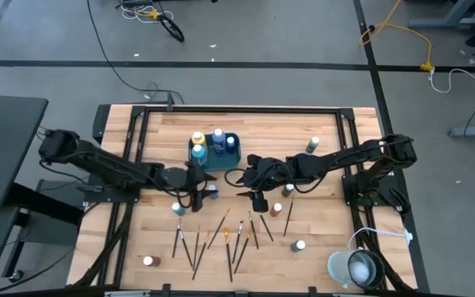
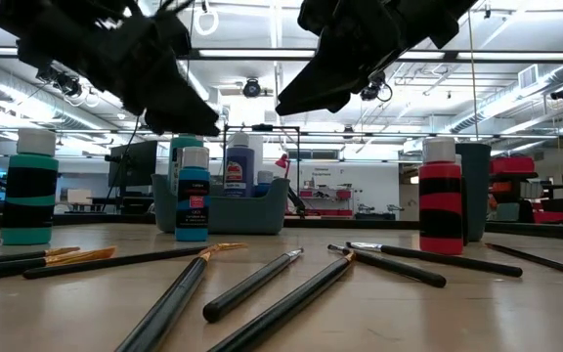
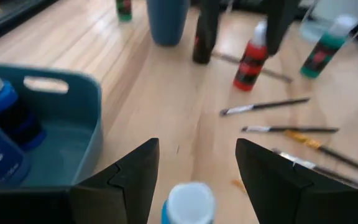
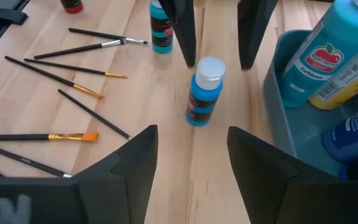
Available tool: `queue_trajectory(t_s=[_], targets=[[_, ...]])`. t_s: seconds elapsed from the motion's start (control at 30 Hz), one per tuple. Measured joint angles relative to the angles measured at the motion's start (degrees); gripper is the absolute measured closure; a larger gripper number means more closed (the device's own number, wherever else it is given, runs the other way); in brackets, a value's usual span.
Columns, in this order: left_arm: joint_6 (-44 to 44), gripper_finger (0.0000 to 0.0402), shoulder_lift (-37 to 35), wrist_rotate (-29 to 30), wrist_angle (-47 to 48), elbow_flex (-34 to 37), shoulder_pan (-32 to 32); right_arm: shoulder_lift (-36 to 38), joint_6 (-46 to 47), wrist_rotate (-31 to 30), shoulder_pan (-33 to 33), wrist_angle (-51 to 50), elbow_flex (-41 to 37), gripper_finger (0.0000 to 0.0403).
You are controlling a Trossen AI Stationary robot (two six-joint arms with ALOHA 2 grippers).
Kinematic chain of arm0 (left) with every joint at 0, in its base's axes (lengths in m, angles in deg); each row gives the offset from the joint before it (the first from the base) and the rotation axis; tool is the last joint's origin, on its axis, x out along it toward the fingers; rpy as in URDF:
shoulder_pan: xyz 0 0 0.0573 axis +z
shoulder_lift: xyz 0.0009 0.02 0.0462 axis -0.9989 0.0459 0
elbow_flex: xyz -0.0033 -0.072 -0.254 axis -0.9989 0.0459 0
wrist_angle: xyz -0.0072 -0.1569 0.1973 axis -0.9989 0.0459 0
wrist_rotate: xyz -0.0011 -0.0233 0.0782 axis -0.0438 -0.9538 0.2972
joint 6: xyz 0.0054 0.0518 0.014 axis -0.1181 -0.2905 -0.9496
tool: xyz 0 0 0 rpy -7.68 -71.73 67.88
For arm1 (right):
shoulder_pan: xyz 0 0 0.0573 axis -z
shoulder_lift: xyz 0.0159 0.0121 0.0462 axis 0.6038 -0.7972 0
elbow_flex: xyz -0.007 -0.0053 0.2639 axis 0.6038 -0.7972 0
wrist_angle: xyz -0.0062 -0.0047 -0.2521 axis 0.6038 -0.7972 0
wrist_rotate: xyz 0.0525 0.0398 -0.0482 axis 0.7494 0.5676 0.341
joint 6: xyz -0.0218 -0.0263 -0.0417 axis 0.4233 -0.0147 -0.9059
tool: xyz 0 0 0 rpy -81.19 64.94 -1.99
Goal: Pick & Place Paint Supplies
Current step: Put the blue paint bottle into the blue bin
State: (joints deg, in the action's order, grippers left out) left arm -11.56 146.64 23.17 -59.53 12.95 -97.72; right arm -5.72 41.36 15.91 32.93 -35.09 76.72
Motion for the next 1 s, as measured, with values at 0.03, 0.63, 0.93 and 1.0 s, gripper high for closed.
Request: queue_trajectory(t_s=[0.03,0.63,0.93,1.0], targets=[[0.0,0.018,0.89,0.15,0.12,0.0,0.02,0.0,-0.02,0.0,0.0,0.02,0.0,0.0207],[3.56,0.0201,3.7,-0.01,4.75,0.0,0.02,-0.06,-0.09,0.02,-0.02,0.0,0.0,0.0207],[5.09,0.0275,3.7,-0.26,3.73,0.0,0.04,-0.07,-0.11,0.02,0.0,0.0,-0.02,0.0207],[5.8,0.0275,3.7,-0.28,3.2,0.0,0.04,-0.07,-0.11,0.02,-0.02,0.0,-0.02,0.0207]])
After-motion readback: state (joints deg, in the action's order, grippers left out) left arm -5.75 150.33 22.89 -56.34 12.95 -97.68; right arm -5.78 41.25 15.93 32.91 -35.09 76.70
